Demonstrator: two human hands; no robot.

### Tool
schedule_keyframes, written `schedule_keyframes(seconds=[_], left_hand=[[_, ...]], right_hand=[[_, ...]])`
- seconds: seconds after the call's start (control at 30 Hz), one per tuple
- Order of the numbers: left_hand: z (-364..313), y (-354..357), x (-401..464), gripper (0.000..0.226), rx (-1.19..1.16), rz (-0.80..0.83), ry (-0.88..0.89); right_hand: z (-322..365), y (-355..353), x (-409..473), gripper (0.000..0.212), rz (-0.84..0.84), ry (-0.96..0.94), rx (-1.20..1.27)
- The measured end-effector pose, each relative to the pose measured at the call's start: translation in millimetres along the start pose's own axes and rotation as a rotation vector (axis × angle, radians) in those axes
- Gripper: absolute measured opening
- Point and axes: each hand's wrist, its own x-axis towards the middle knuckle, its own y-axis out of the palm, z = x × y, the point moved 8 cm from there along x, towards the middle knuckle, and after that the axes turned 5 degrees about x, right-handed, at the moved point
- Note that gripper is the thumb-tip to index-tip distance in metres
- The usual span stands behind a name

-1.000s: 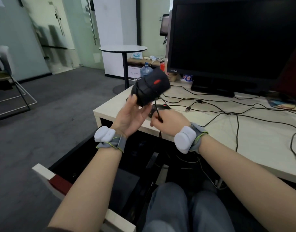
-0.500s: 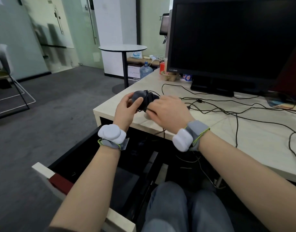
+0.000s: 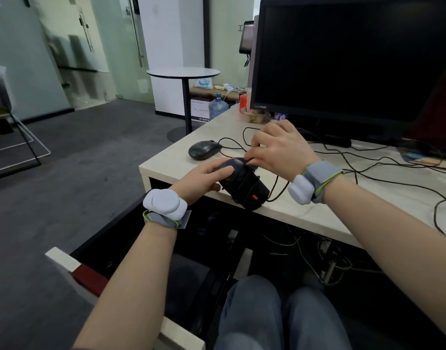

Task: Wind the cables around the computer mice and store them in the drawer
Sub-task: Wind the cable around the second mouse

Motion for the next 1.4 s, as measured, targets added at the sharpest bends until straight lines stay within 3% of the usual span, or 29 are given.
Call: schedule_keyframes(seconds=[0.1, 0.2, 0.3, 0.43, 0.53, 0.6, 0.7, 0.83, 0.97, 1.07, 1.23, 1.4], left_hand=[[-1.6, 8.5, -5.5, 0.025, -0.189, 0.076, -0.014], [-7.8, 18.5, -8.5, 0.029, -0.415, 0.180, 0.026], [-18.0, 21.1, -9.4, 0.033, -0.627, 0.218, 0.070], [-20.9, 15.8, -5.7, 0.066, -0.817, 0.123, 0.085], [-23.6, 7.9, -4.8, 0.065, -0.910, 0.049, 0.129], [-20.4, -2.8, -2.1, 0.072, -1.014, -0.037, 0.128], [-9.8, -15.3, 3.4, 0.066, -1.015, -0.176, 0.119], [-5.4, -23.6, 6.6, 0.041, -1.041, -0.295, 0.153], [13.3, -46.3, 0.1, 0.026, -1.102, -0.593, 0.126], [27.3, -59.9, -6.0, 0.018, -0.928, -0.718, 0.094], [37.5, -75.9, -9.4, 0.029, -0.649, -0.833, 0.067], [28.2, -70.0, 3.2, 0.027, -0.414, -0.682, 0.081]], right_hand=[[4.3, 2.1, 1.1, 0.015, -0.048, -0.033, 0.050], [-1.2, -0.9, -0.4, 0.028, -0.084, 0.022, 0.131], [-6.2, 7.7, -1.1, 0.029, 0.007, 0.131, 0.343], [0.9, 32.7, -1.6, 0.020, 0.168, 0.385, 0.819], [20.6, 36.3, 2.9, 0.041, 0.194, 0.417, 1.184], [25.5, 37.7, 5.7, 0.051, 0.198, 0.432, 1.296], [21.4, 36.5, 4.1, 0.060, 0.115, 0.507, 1.257], [25.6, 37.3, -2.0, 0.049, 0.127, 0.494, 1.129], [52.9, 33.6, -7.0, 0.035, 0.314, 0.252, 0.895], [70.7, 20.8, -10.6, 0.037, 0.332, 0.083, 0.660], [74.8, -36.0, -3.9, 0.047, -0.014, -0.022, 0.582], [42.1, -74.8, -2.3, 0.041, -0.355, 0.069, 0.693]])
